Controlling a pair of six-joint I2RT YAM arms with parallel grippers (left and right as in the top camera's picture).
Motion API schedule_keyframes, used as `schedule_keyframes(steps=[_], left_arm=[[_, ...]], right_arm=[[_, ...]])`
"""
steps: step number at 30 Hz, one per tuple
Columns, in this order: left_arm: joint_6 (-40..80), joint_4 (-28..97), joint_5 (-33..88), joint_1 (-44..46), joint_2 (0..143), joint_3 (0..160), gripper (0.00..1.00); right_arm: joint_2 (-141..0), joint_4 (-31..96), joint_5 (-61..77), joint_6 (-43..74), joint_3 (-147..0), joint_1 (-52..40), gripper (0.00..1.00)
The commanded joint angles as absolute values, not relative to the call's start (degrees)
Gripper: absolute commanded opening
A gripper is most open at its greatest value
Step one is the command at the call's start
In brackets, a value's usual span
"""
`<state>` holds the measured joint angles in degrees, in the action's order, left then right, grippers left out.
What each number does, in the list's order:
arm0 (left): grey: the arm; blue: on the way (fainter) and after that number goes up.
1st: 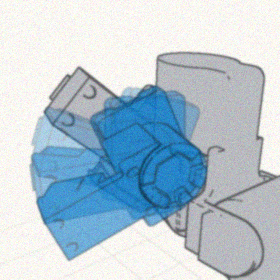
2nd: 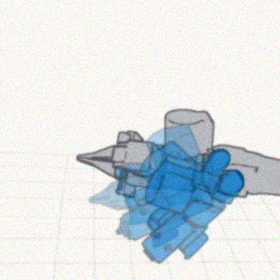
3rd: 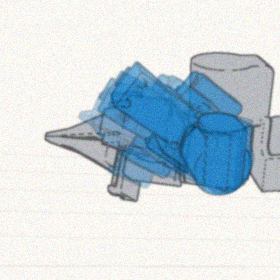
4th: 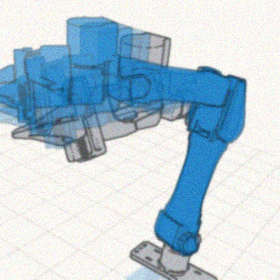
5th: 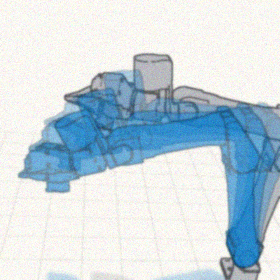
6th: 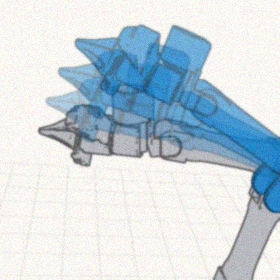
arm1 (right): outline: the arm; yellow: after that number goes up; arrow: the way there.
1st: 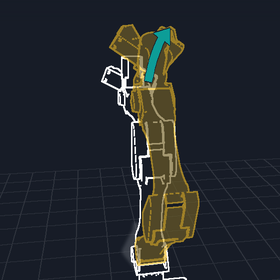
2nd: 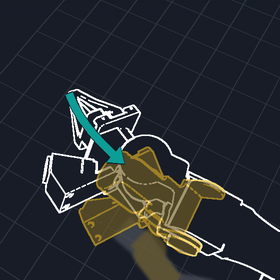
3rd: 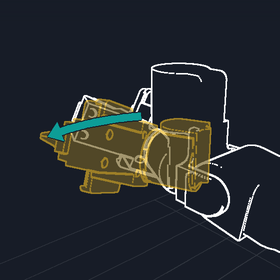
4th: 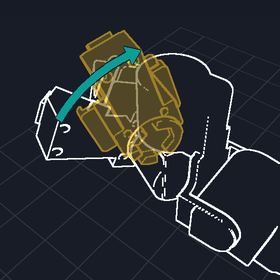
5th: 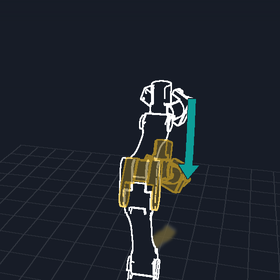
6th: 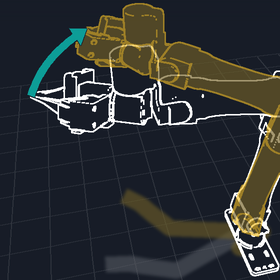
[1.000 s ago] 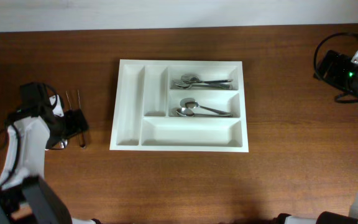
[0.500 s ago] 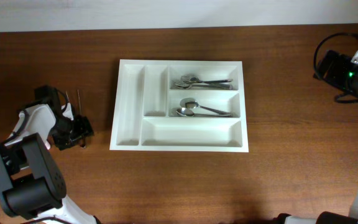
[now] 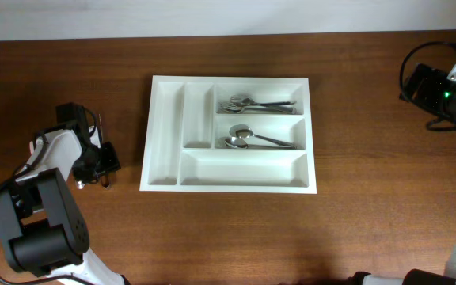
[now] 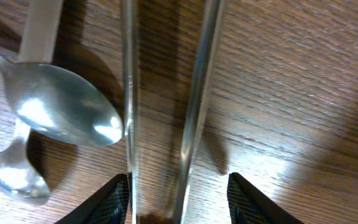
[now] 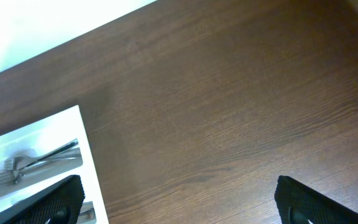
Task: Pack container
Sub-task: 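Move the left gripper to the metal tongs and grasp them, then carry the tongs into the tray's long left compartment and release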
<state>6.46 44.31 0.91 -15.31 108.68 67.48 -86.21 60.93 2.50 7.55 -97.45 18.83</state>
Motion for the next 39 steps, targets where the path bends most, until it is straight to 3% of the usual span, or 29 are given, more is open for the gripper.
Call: schedule_keyframes(steps=[1,11,14,24,39], left_arm=[[6.4,44.2,-1.4,-15.2,109.1,68.7,0.53],[6.4,43.5,-1.7,-15.2,111.9,68.4,0.52],[6.4,43.3,-1.7,-15.2,113.6,68.4,0.45],[6.3,45.9,-1.3,-15.2,114.1,70.5,0.02],[0.2,68.0,-0.8,-12.6,113.8,95.6,0.02]], right_arm=[[-86.3,60.9,3.0,8.0,-97.2,19.2,0.99],[-86.3,60.9,3.0,8.0,-97.2,19.2,0.99],[-86.3,60.9,3.0,8.0,-97.2,19.2,0.99],[-86.3,60.9,3.0,8.0,-97.2,19.2,0.99],[-86.3,60.9,3.0,8.0,-97.2,19.2,0.99]])
